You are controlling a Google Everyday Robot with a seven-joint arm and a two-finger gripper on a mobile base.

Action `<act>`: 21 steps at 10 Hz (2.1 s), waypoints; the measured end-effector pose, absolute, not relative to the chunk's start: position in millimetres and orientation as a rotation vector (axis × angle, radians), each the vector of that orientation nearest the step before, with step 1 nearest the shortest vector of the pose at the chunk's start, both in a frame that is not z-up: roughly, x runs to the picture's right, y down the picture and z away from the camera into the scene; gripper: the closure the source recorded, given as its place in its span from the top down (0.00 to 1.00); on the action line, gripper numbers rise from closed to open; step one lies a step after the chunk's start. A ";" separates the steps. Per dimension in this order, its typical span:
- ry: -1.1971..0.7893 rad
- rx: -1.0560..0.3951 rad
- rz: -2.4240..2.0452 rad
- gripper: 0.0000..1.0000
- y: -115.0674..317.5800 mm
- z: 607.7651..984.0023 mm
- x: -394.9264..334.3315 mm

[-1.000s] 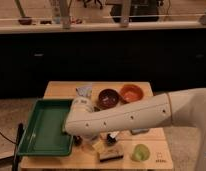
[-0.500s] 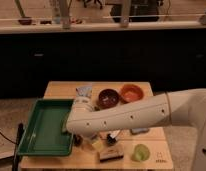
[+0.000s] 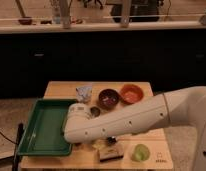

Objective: Place apple in red bowl

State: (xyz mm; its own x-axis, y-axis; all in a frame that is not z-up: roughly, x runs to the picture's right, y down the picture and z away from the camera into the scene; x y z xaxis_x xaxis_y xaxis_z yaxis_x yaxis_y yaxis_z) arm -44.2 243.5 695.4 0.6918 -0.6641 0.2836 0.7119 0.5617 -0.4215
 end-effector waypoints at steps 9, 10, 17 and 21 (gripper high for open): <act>-0.194 -0.501 -0.840 0.80 232.1 731.4 -36.2; -0.199 -0.505 -0.839 0.80 232.9 735.6 -36.7; -0.190 -0.543 -0.803 0.80 244.0 763.9 -37.0; -0.171 -0.564 -0.772 0.80 251.0 766.5 -30.3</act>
State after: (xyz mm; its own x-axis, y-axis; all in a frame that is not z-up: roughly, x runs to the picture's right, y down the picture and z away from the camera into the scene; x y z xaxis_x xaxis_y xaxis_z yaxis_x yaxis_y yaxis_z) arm -30.3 251.0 766.5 0.7114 -0.6116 0.3462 0.7006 0.5780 -0.4184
